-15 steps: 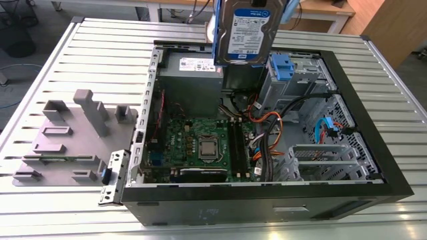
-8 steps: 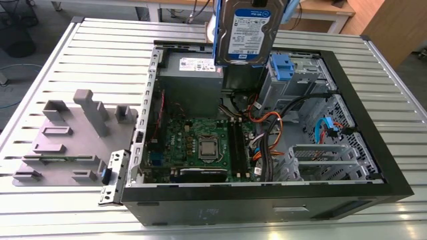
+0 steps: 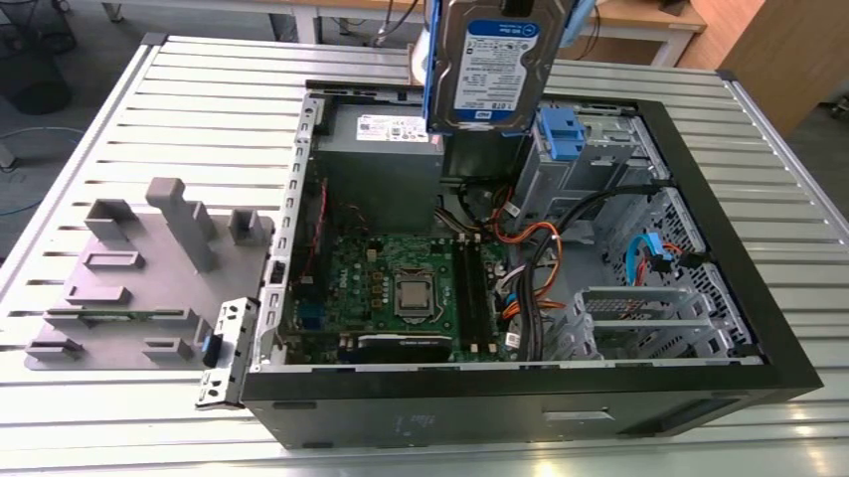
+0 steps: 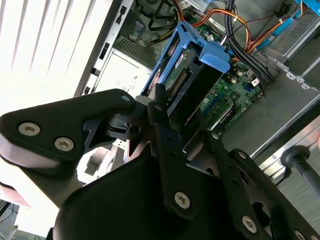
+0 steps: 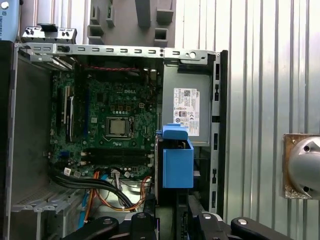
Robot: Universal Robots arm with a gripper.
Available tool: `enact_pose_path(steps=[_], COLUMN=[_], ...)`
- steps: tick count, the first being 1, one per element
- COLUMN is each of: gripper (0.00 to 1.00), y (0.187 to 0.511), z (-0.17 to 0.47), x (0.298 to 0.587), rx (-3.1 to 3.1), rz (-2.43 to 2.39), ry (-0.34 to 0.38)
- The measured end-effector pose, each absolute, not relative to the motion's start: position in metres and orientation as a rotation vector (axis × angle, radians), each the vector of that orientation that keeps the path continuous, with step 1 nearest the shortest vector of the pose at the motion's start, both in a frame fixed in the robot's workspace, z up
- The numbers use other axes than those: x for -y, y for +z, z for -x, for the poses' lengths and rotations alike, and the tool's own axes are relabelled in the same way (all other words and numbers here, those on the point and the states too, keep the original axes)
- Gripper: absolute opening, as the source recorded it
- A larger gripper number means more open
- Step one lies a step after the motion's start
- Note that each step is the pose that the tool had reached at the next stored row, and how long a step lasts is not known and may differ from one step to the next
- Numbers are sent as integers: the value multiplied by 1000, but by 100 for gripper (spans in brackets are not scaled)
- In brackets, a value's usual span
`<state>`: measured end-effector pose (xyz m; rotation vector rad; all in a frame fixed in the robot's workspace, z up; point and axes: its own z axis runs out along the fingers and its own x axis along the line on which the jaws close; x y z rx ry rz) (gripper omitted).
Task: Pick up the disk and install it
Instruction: 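Pick up the disk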
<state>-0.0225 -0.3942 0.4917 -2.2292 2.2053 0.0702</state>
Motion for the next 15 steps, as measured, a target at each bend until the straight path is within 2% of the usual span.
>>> enact_pose_path(steps=[15], gripper=[35], y=[492], z=[22], x=[401], rx=[-2206], rz=[2230], ry=[69])
